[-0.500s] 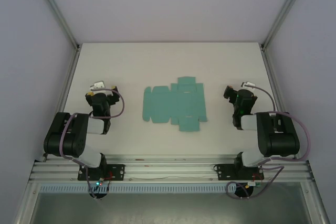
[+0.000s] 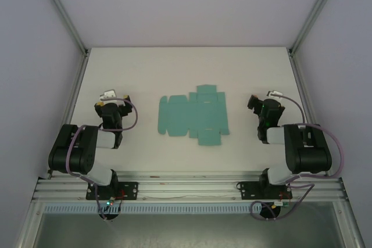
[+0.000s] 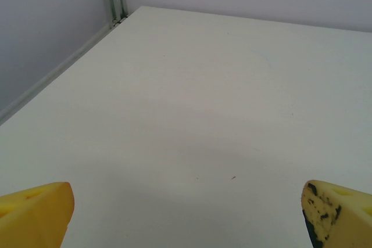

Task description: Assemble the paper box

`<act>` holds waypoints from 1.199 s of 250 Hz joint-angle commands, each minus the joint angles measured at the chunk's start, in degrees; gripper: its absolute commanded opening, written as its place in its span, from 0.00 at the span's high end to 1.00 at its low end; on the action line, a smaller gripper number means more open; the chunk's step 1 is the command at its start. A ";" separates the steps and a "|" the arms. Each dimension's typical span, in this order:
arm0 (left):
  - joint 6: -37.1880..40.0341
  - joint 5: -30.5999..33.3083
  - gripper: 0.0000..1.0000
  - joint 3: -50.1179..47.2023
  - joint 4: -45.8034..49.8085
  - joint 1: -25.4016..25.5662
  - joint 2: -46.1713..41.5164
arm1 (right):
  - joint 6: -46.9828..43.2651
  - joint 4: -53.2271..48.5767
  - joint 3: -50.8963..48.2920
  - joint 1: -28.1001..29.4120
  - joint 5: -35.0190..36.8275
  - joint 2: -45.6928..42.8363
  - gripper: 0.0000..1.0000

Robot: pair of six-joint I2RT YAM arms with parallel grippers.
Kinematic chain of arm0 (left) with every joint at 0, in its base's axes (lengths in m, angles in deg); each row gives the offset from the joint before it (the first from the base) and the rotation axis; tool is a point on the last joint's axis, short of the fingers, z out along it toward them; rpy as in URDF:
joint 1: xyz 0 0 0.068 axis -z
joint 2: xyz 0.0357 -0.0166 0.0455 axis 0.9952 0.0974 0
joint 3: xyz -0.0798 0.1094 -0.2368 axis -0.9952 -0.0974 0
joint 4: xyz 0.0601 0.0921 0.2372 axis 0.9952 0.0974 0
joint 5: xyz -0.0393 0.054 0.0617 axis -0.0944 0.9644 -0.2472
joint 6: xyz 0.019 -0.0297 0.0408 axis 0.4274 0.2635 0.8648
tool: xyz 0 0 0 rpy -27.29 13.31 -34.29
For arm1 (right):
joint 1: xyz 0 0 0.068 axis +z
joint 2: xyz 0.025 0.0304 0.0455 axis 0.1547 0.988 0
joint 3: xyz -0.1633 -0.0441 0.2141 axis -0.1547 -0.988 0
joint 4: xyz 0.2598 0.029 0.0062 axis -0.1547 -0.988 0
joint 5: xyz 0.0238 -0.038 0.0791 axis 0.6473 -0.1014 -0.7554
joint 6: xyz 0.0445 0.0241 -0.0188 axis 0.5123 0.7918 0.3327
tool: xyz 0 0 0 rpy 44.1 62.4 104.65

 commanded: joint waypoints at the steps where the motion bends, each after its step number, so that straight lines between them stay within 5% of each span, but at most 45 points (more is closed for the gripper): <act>1: 0.61 -0.92 0.00 0.64 -0.55 0.23 -0.72 | 0.70 1.44 0.97 -0.12 0.34 -0.76 0.00; 152: 0.94 -1.68 0.00 2.14 3.04 0.14 -2.69 | 0.44 -1.59 2.41 -0.17 -0.32 -2.00 0.00; 188: 0.00 -1.28 0.00 7.70 19.60 0.14 -10.61 | 1.18 -14.62 6.46 -0.04 1.23 -9.38 0.00; 237: -12.65 -9.22 0.00 13.57 36.74 0.74 -17.02 | 8.15 -31.13 11.48 1.81 -1.64 -19.01 0.00; 264: -18.30 -15.78 0.00 16.18 42.58 2.51 -17.26 | 9.56 -43.62 16.64 7.13 -2.22 -20.33 0.01; 300: -22.78 -24.27 0.00 18.28 46.61 6.70 -15.06 | 15.00 -56.71 23.14 15.20 -8.06 -19.16 0.13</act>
